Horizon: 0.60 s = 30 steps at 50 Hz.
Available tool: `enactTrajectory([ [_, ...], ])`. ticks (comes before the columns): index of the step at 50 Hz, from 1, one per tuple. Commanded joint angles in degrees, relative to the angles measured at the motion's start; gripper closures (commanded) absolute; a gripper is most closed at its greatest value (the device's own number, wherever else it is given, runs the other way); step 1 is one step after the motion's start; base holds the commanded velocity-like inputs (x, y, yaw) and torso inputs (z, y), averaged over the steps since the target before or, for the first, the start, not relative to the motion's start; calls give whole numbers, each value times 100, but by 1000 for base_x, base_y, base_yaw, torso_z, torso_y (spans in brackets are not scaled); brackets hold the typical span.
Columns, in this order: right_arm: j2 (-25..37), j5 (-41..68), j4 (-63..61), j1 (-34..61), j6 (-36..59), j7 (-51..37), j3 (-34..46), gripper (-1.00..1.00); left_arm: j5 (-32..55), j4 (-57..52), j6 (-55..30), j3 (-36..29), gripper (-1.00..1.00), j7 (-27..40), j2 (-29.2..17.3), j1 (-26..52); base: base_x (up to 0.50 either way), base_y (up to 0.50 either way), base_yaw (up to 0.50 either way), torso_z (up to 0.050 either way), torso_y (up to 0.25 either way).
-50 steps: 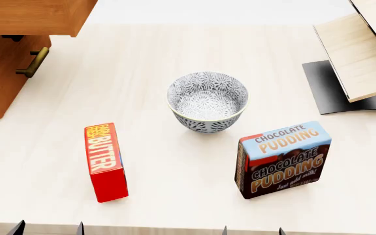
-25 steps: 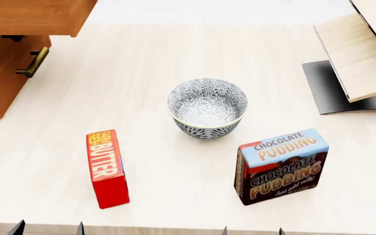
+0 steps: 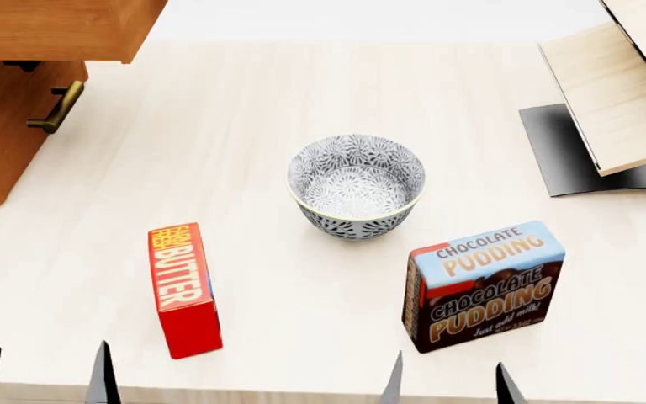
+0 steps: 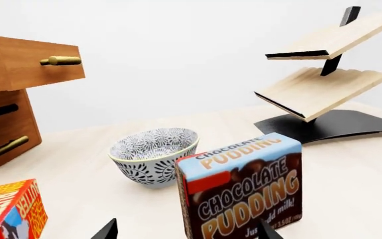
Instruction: Close the top drawer of the cabinet.
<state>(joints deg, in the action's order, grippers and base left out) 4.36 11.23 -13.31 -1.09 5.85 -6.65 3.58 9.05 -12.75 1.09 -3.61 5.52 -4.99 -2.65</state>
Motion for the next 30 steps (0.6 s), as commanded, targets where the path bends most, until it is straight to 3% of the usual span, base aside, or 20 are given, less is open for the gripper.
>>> enactTrajectory([
  [1, 201, 297, -1552, -8, 733, -267, 76, -100, 322, -1589, -651, 102, -100, 320, -214, -103, 0, 0, 0, 0, 0],
  [13, 432, 881, -3476, 229, 1929, -746, -77, -100, 745, -3750, -1854, 267, -100, 851, -450, 66, 0, 0, 0, 0, 0],
  [30, 458, 1154, -3399, 284, 2105, -1000, -224, -100, 809, -3781, -1789, 248, -100, 966, -524, 40, 0, 0, 0, 0, 0],
])
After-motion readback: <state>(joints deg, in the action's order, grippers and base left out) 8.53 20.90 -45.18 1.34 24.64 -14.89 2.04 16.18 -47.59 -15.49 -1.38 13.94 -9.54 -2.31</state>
